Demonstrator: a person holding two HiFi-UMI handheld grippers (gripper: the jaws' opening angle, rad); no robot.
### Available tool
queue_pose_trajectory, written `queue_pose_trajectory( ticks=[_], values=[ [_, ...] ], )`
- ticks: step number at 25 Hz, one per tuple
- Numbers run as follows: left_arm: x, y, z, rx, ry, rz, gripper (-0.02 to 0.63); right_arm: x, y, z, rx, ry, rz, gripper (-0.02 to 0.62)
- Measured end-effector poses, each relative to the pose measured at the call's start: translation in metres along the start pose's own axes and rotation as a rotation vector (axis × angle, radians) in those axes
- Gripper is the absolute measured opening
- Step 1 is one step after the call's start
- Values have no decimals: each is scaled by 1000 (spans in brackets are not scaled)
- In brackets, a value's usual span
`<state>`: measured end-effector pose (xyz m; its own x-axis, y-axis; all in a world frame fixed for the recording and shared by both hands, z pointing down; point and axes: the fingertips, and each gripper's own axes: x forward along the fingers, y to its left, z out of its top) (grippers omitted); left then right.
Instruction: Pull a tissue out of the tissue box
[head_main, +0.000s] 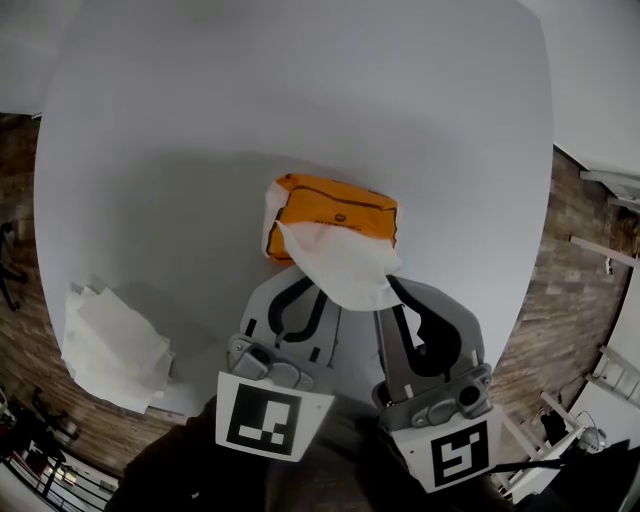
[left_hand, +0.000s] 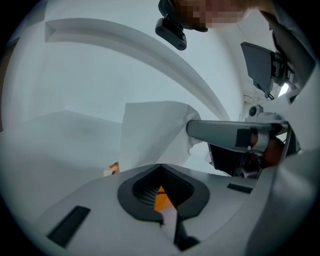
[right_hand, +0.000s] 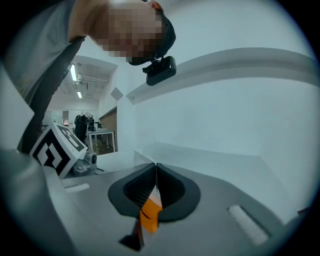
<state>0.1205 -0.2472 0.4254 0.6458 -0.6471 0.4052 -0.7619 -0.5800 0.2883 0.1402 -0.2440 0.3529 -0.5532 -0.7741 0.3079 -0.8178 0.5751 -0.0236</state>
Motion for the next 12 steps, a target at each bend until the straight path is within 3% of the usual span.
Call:
queue_pose_trajectory(
  ticks=[7,12],
  values=[
    [-5,-1,4,-3,-15,15,0,-17,16,34,-21,-71,26,5],
    [-21,-5,-8,-183,61,71,0,-32,32,54,-34,-106,47,5]
  ],
)
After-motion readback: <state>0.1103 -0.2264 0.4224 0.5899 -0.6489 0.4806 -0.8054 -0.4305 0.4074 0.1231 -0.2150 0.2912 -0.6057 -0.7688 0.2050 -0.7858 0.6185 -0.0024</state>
